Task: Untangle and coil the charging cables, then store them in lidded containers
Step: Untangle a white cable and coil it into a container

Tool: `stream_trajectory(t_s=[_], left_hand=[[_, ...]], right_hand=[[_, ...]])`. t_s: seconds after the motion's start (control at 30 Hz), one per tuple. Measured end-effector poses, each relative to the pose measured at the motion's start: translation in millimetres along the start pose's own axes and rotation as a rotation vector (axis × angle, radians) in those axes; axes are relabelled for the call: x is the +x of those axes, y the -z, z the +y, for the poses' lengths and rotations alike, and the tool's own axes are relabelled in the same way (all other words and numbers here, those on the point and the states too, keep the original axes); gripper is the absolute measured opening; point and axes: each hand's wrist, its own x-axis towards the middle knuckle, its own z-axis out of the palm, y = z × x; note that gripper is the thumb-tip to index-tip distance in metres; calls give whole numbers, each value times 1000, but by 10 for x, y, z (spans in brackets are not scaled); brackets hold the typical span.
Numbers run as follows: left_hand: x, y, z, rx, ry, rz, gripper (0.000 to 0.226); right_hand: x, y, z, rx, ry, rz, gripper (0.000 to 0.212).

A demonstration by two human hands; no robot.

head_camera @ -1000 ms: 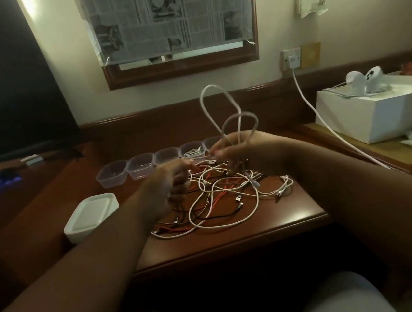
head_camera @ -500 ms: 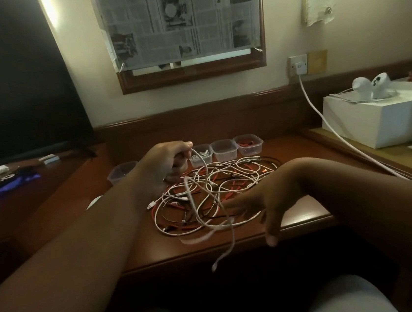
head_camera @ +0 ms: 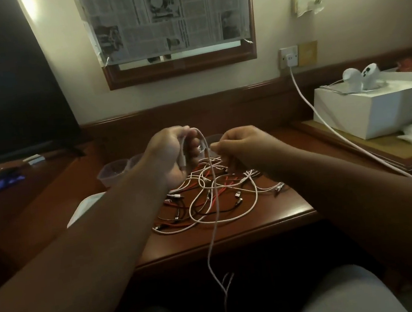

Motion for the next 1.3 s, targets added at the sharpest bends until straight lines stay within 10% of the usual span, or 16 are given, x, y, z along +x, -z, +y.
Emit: stream_trajectory(t_s=[0.33,0.57,0.73,0.87,1.0,1.13,1.3], left_hand=[[-23,-140,-270,233,-87,144,16],[45,-65,-505,-38,5,43,28],[-36,-1,-702,-130,81,-73,23],[-62,62,-787,128,86,-137,19],[66,261,-797,585,-102,-130,16],[177,414,-719,857,-346,-68,11],[249,450,-763,524,-333,-15,11]], right_hand=[[-5,-231,-92,520,-280,-287,29],[107,-208,-7,709,-258,-401,29],[259,-214,42,882,-78,-171,28],[411,-151,194,-21,414,201,20],[538,-105,376,-992,310,-151,26],[491,-208,424,-650,8,-303,43],[471,-214,462,74,-332,-653,69]])
